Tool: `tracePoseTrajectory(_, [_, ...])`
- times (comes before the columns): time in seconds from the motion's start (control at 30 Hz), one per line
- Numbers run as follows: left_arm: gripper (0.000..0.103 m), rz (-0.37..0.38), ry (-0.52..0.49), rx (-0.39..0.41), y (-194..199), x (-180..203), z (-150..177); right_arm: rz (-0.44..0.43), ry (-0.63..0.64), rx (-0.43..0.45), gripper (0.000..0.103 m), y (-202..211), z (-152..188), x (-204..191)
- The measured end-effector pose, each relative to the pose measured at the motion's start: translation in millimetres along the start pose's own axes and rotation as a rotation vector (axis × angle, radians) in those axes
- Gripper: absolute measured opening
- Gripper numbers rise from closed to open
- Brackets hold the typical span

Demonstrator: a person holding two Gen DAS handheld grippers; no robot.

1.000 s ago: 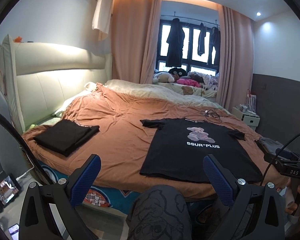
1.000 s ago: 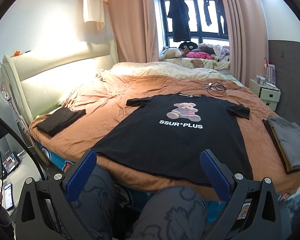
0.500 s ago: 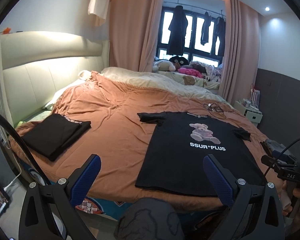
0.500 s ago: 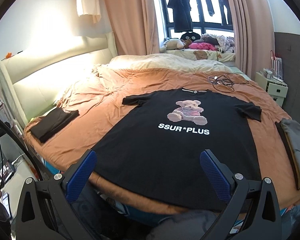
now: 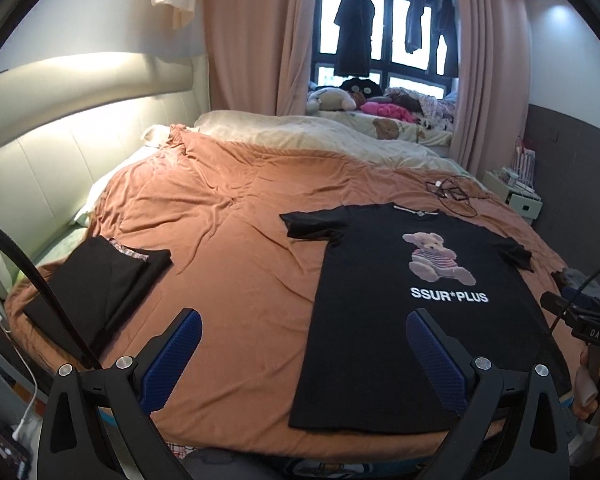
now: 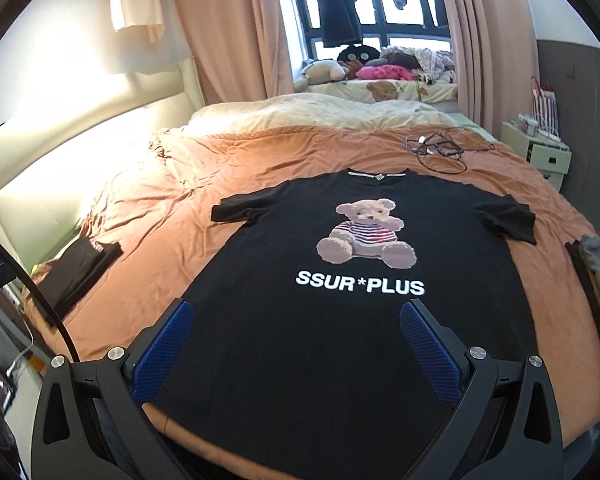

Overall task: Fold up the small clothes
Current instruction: 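Move both tools toward the black bear T-shirt's sleeve nearest the left tool, then grasp the sleeve edge with the left tool and lift it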

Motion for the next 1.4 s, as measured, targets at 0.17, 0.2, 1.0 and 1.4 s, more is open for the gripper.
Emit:
tracePoseTrajectory(0.17, [0.103,0.01,0.021,-0.006,-32,-11,-20,-0.005,-0.012,-0.029,0.103,-37,-19,-2])
tracePoseTrajectory(0.2, [0.103,0.023,0.027,-0.012,-40,-13,-24,-0.006,-0.017,-0.034,0.103,-44,-23,-2])
tracePoseTrajectory(1.0, [0.079,0.154,0.135,-0.201,-310,-39,-101,-0.07,-0.221,-0.201,0.057,-287,-103,36])
tracePoseTrajectory(1.4, [0.078,0.204,0.249,-0.33,-451,-59,-119,-0.141,-0.223,-0.267,0.04,-413,-129,24])
Point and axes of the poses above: each gripper's, at about its wrist camera, not at the fingertips, and y roughly against the way its jaws point, x to its right, z to its underside, the point moved 5 cm from there along -y, roughly the way its jaws point, and after that the axes turned 1 degree about x, right-handed, at the moved point
